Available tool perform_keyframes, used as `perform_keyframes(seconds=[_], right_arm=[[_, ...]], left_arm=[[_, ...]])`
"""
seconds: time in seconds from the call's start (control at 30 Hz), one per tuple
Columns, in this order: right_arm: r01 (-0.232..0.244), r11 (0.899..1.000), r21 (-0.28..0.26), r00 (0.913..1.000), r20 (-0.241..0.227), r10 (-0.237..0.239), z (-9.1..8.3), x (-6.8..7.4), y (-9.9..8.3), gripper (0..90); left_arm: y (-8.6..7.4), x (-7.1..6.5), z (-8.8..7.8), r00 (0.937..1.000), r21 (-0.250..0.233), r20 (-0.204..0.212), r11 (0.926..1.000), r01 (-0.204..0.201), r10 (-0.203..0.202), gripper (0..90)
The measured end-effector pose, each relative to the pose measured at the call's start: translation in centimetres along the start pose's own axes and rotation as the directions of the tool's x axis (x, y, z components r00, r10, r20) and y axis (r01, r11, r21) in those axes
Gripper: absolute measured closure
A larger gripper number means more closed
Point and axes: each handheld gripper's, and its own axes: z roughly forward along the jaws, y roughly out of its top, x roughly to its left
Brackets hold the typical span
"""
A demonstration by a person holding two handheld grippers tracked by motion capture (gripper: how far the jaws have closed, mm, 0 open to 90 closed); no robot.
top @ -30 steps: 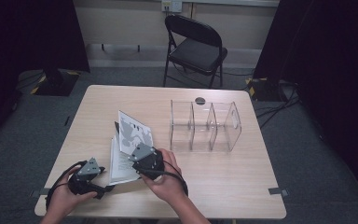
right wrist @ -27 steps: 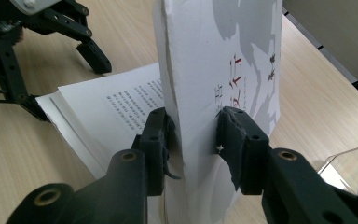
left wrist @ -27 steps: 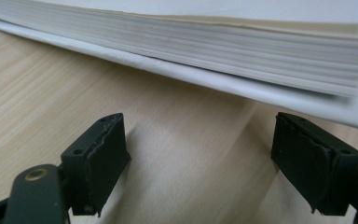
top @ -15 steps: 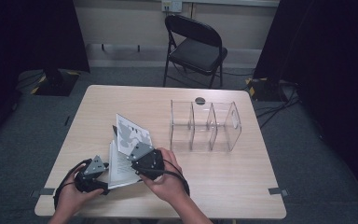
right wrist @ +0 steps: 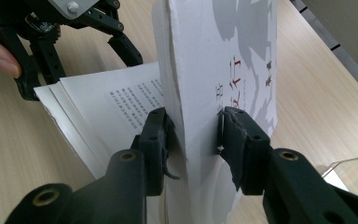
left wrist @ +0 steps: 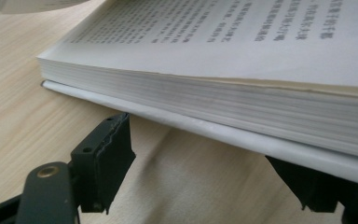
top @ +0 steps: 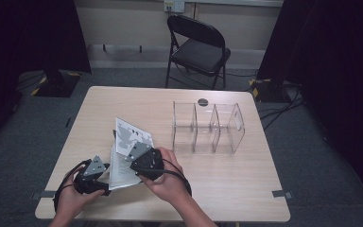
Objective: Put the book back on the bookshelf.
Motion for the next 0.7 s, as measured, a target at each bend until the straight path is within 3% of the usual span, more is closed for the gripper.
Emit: perform_keyframes(seconds=[0.1, 0.13, 0.27, 0.4, 0.47, 0.5, 0.53, 0.57, 0.6, 0.7], right_arm=[[0.002, 1.000, -0.002, 1.0000, 0.002, -0.002, 0.0, -0.1, 0.1, 61.8], [0.008, 1.000, 0.000, 1.0000, 0.003, -0.008, 0.0, -0.1, 0.2, 61.9], [0.014, 1.000, 0.003, 0.9999, 0.000, -0.014, 0.0, -0.1, 0.2, 61.8], [0.026, 1.000, 0.007, 0.9997, -0.003, -0.026, -0.1, -0.2, 0.3, 61.6], [0.030, 1.000, 0.008, 0.9995, -0.003, -0.030, -0.1, -0.2, 0.4, 61.4], [0.041, 0.999, 0.019, 0.9991, -0.009, -0.041, -0.1, -0.3, 0.5, 61.3], [0.041, 0.999, 0.019, 0.9991, -0.009, -0.041, -0.1, -0.3, 0.5, 61.3], [0.051, 0.998, 0.025, 0.9986, -0.015, -0.051, -0.1, -0.3, 0.7, 61.0], [0.051, 0.998, 0.025, 0.9986, -0.015, -0.051, -0.1, -0.3, 0.7, 61.0], [0.065, 0.997, 0.033, 0.9977, -0.020, -0.065, -0.1, -0.3, 1.0, 60.7]], left_arm=[[0.1, 0.1, -0.1, 0.9999, 0.001, 0.007, 1.0000, -0.007, 0.007, 18.6], [0.3, 0.0, -0.1, 0.9995, -0.007, 0.007, 0.9995, -0.029, 0.029, 18.7], [0.5, -0.1, -0.2, 0.9988, -0.021, 0.000, 0.9986, -0.049, 0.049, 19.2], [0.9, -0.4, -0.4, 0.9954, -0.038, -0.004, 0.9947, -0.096, 0.096, 22.8], [1.2, -0.6, -0.6, 0.9920, -0.056, -0.023, 0.9905, -0.125, 0.124, 23.3], [1.7, -0.7, -1.0, 0.9877, -0.076, -0.030, 0.9849, -0.156, 0.154, 24.6], [1.7, -0.7, -1.0, 0.9877, -0.076, -0.030, 0.9849, -0.156, 0.154, 24.4], [2.1, -0.9, -1.1, 0.9817, -0.099, -0.038, 0.9769, -0.189, 0.187, 24.5], [2.1, -0.9, -1.1, 0.9817, -0.099, -0.038, 0.9769, -0.189, 0.187, 23.9], [2.7, -1.1, -1.1, 0.9732, -0.110, -0.040, 0.9670, -0.230, 0.227, 22.0]])
